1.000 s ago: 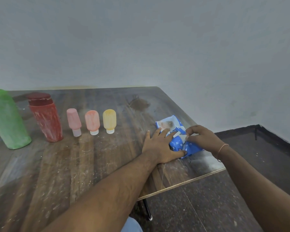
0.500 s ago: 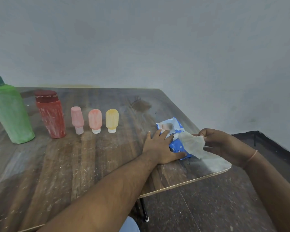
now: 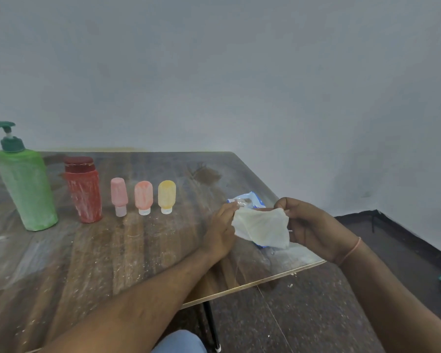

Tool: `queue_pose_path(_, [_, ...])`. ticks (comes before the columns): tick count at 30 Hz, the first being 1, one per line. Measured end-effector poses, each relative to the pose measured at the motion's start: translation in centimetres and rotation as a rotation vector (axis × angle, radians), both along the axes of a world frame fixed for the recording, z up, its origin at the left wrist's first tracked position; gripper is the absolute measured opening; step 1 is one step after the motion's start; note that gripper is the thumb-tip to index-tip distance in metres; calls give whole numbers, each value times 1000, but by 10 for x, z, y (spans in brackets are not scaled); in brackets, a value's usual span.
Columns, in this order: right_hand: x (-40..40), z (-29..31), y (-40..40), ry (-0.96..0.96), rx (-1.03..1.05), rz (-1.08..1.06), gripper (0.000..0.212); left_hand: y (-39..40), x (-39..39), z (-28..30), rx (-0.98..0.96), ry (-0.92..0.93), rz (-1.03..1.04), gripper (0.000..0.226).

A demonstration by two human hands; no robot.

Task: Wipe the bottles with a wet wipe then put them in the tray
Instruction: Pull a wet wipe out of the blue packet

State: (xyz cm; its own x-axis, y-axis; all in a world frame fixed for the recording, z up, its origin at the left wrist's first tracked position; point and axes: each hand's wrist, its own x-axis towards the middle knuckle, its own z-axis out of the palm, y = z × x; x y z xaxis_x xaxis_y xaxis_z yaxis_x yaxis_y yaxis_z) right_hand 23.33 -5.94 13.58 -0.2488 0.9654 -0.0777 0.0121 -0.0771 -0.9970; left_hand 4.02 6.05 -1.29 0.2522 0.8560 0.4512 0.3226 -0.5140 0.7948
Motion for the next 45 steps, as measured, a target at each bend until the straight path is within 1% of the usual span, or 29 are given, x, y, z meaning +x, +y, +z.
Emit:
queue_pose_path(1, [-9,-2,-2,20,2,8,9,-17,-10,7,-126,-113,-9,31])
queue_pose_path(3, [-29,-8,-5,61,0,37,7,-50,-31,23,-440,-281,-53,17])
queue_pose_path(4, [-39,-12,-6,68,-4,60,7,-59,-43,23,-544,-326,-104,11])
queue_pose_path(5, [-48,-16,-5,66,-4,84,8,-66,-58,24,-611,-362,-187,12])
queue_pose_path(6, [-58,-20,-5,61,-4,106,9,-74,-74,26,-677,-407,-283,29])
queue_pose_path(8, [-80,-28,-4,59,-7,130,12,-86,-109,30,-841,-465,-367,80])
queue_pose_path(9, [-92,-32,-4,61,-8,135,14,-91,-127,30,-873,-474,-393,93])
queue_pose_path(10, [-106,-36,-4,61,-9,138,16,-94,-144,30,-876,-468,-403,101])
queue_pose_path(12, [-131,-44,-2,63,-20,141,19,-100,-179,30,-869,-448,-388,108])
queue_pose_path(14, [-156,-53,2,63,-38,159,17,-106,-212,30,-851,-423,-336,105])
queue_pose_path(17, [-194,-69,7,97,-85,202,9,-118,-254,34,-818,-405,-202,88])
queue_pose_path(19, [-216,-81,9,129,-102,215,9,-124,-276,34,-755,-376,-96,70])
queue_pose_path(22, [-246,-98,11,168,-115,200,7,-131,-300,31,-662,-324,32,52])
queue_pose_path(24, [-264,-108,12,161,-135,146,11,-134,-307,27,-626,-364,94,36])
queue_pose_path(25, [-272,-112,13,162,-151,111,13,-134,-309,25,-615,-391,122,32])
queue_pose_path(28, [-289,-117,13,164,-165,16,27,-134,-311,20,-587,-430,180,27])
queue_pose_path(34, [-301,-118,19,121,-153,-32,44,-126,-315,15,-594,-504,185,29])
queue_pose_path(38, [-306,-124,23,58,-67,-72,55,-121,-316,16,-614,-515,170,31])
queue_pose_path(40, [-309,-126,25,20,5,-87,46,-121,-318,16,-621,-484,172,39])
queue_pose_path(42, [-312,-128,26,2,47,-105,37,-121,-320,17,-631,-463,177,54])
queue_pose_path(43, [-312,-128,26,-1,59,-108,35,-121,-321,16,-632,-479,161,60])
queue_pose_path(45, [-311,-130,26,-10,77,-109,33,-121,-321,16,-633,-549,119,62])
